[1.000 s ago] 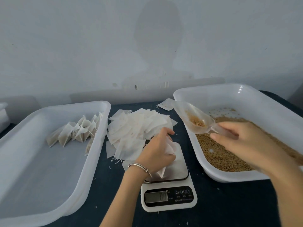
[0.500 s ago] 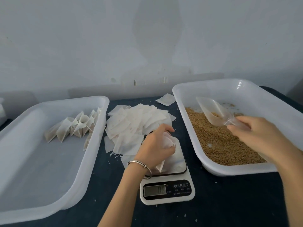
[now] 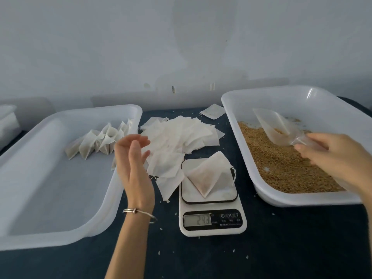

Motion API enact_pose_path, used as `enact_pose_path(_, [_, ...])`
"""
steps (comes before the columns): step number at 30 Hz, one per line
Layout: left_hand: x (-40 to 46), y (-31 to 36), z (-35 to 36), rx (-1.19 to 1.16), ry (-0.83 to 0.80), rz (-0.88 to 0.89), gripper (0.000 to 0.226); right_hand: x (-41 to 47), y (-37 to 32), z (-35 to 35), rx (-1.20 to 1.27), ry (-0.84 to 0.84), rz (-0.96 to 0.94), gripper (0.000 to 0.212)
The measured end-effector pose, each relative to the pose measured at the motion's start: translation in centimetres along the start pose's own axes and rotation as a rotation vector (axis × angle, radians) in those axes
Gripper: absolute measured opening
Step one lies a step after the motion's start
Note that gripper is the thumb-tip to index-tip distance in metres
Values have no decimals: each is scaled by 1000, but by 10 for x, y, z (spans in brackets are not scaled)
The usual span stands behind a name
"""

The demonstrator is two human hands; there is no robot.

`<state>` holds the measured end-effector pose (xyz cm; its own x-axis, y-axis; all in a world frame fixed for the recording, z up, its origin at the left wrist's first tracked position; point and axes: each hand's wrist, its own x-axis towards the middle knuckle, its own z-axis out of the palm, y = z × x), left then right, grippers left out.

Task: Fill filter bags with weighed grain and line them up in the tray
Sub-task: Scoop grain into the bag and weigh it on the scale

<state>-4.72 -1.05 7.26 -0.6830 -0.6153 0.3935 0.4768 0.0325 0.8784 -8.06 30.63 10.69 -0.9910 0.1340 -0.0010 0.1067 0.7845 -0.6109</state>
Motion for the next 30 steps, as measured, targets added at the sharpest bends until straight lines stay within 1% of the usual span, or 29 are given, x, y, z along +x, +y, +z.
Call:
enact_pose_path(5, [2, 2, -6, 25, 6, 6, 15, 1, 3, 2, 21, -5, -32, 29])
enact_pose_path(10, [0, 2, -4, 20, -16, 11, 15, 2, 4, 0, 29, -23, -26, 31])
enact_pose_path(14, [0, -1, -3, 33, -42, 26, 15, -1, 4, -1, 22, -8, -26, 27])
enact_pose_path(17, [0, -3, 0, 96, -87, 61, 8, -3, 4, -2, 12, -6, -21, 33])
enact_pose_path(19, [1, -4, 3, 216, -165, 119, 14, -4, 4, -3, -1, -10, -21, 38])
enact_pose_path(21, [2, -7, 5, 378, -312, 121, 12, -5, 4, -4, -8, -16, -21, 40])
enact_pose_path(22, [4, -10, 3, 474, -417, 93, 12, -6, 4, -5, -3, -16, -18, 39])
enact_pose_path(24, [3, -19, -5, 707, -649, 5, 20, -7, 5, -7, 4, -8, -13, 38])
enact_pose_path(26, [-4, -30, -15, 916, -809, -68, 29, -7, 7, -8, 5, 3, -7, 37])
enact_pose_path(27, [-9, -34, -19, 973, -839, -79, 31, -7, 8, -9, 6, 6, -2, 36])
enact_pose_path(28, [-14, -38, -20, 996, -833, -76, 32, -7, 8, -9, 9, 8, 2, 36])
enact_pose_path(30, [-18, -42, -19, 1001, -743, -52, 26, -7, 9, -10, 18, 2, -1, 34])
